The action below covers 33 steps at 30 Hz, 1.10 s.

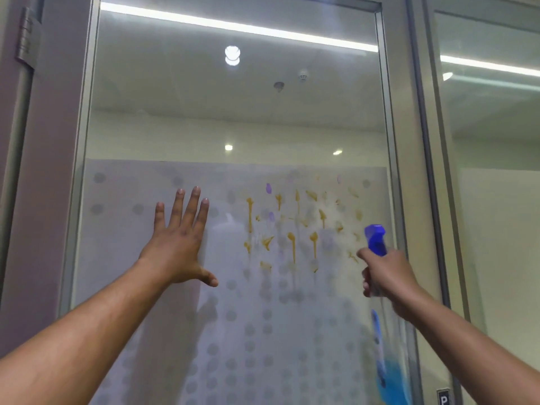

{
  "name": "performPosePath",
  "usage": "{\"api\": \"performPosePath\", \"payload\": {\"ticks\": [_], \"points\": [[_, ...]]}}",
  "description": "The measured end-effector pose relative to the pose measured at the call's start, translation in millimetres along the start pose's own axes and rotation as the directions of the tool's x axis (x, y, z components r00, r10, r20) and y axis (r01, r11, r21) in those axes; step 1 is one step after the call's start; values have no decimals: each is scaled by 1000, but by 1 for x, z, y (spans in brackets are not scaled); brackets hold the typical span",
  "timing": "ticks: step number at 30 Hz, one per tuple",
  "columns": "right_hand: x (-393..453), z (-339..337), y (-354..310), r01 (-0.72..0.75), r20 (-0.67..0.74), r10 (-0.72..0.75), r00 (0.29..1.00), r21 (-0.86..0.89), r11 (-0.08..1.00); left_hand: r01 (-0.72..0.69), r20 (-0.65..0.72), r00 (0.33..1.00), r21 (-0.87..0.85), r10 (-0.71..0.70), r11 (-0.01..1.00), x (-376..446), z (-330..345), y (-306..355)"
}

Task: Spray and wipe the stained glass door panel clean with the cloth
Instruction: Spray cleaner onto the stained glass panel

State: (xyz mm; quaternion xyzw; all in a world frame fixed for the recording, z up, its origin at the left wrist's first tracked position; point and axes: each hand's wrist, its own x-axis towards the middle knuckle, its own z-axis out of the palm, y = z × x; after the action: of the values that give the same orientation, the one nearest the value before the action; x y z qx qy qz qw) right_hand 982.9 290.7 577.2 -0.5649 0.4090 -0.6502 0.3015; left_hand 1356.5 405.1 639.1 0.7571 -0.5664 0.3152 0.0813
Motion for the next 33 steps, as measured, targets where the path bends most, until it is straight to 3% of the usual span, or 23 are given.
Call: {"api": "performPosePath", "payload": {"ticks": [5, 8, 11, 14, 17, 20, 24, 28, 33], "points": [[-51, 69, -25, 276, 271, -214, 939, -216, 937, 2, -10, 1000, 0, -2, 1000, -1, -2, 1], [-78, 105, -36, 340, 433, -215, 875, -235, 911, 8, -14, 1000, 6, -8, 1000, -3, -4, 2], [-89, 119, -32, 318, 481, -153, 863, -281, 906, 14, -17, 1000, 6, -14, 1000, -5, -5, 2], [-80, 103, -22, 306, 377, -179, 909, -313, 899, 8, -18, 1000, -3, -8, 1000, -5, -5, 2], [-57, 64, -7, 234, 107, -211, 972, -285, 929, 1, -9, 1000, -3, -1, 1000, -4, -3, 6], [-33, 26, 16, 103, -121, -119, 985, -129, 986, 0, -7, 1000, -11, 0, 1000, -4, -3, 6], [-23, 14, 37, -5, -181, 12, 983, 36, 999, 6, -18, 1000, -12, -6, 1000, -3, -6, 3], [-50, 48, 33, 69, -4, -69, 998, -42, 997, -3, -16, 1000, -7, 3, 1000, -5, -3, 4], [-91, 98, 20, 145, 307, -97, 947, -138, 980, -4, -38, 999, 6, 4, 1000, -4, -3, 4]]}}
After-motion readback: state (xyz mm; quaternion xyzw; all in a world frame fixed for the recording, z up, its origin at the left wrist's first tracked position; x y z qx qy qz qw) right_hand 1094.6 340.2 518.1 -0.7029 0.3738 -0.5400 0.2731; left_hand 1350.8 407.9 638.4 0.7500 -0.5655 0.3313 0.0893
